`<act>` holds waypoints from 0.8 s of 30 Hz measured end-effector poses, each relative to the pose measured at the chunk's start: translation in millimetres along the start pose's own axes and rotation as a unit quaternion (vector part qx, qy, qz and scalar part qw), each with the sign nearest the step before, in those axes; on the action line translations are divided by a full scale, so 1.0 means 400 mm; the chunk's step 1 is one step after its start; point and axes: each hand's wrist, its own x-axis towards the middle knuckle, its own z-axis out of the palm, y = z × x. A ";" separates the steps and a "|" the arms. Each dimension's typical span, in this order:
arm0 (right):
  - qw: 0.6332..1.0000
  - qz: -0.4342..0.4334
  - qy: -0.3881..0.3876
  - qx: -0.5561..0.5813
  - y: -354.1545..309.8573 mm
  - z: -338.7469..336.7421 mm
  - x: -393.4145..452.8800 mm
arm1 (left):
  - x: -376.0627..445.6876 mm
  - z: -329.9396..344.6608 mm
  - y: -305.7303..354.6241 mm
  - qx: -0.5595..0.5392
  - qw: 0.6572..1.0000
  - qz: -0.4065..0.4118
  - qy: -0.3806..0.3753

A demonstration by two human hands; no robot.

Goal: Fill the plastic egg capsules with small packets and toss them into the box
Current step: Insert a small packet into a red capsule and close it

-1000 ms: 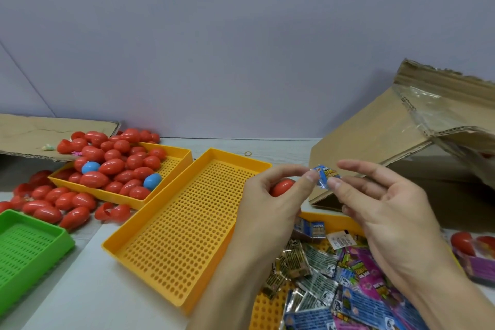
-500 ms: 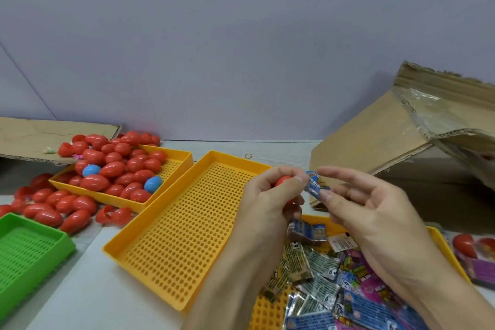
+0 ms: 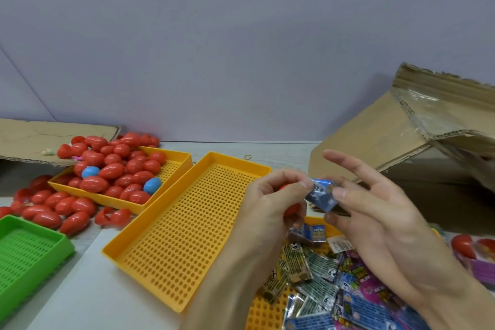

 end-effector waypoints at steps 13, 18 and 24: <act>0.990 0.125 0.021 0.055 -0.010 0.015 -0.001 | -0.005 -0.003 0.009 -0.033 0.999 -0.007 -0.017; 0.989 0.139 0.000 0.044 -0.005 0.008 -0.001 | -0.004 -0.004 0.008 -0.034 0.999 -0.009 -0.007; 0.994 0.108 0.025 -0.004 0.006 0.005 0.009 | -0.001 -0.002 0.007 -0.055 0.998 -0.011 0.014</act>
